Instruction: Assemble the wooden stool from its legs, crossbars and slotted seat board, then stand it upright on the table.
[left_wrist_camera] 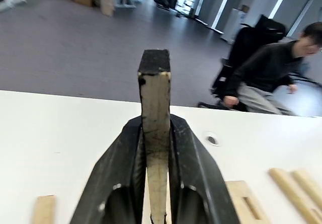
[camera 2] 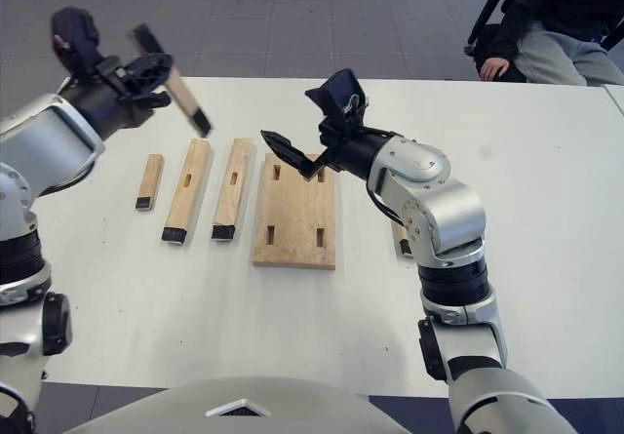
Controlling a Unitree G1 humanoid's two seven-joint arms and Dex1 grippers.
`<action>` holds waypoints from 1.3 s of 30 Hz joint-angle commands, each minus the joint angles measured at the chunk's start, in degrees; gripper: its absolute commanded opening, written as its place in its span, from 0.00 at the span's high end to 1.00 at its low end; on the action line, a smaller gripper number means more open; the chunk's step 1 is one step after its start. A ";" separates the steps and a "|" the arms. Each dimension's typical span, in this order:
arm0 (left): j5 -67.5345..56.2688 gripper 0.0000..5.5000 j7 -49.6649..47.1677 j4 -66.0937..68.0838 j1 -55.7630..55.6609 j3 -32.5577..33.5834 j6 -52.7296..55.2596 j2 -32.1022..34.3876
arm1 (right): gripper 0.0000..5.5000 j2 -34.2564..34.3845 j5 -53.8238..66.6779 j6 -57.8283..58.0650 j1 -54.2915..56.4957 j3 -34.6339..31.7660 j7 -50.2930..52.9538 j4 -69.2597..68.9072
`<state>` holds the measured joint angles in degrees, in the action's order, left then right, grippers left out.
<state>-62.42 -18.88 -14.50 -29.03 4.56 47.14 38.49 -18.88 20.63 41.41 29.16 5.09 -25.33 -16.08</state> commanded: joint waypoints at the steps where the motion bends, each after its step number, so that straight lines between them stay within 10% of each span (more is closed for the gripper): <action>1: 8.57 0.92 3.86 -0.74 6.78 0.24 -5.41 -3.77 | 0.00 1.45 -3.48 -1.93 1.49 -3.94 6.87 1.84; 11: 29.78 0.92 14.58 4.53 16.05 -3.60 -16.46 -9.69 | 0.00 3.74 -5.80 -3.91 -1.08 -8.13 13.62 2.42; 39: 40.91 0.92 23.40 9.87 16.83 2.77 -19.11 -19.71 | 0.00 4.13 -5.97 -2.99 -1.34 -7.45 12.90 1.54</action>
<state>-22.17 3.74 -3.91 -12.10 6.95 26.94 18.97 -14.83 14.82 37.66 28.03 -2.62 -12.35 -14.04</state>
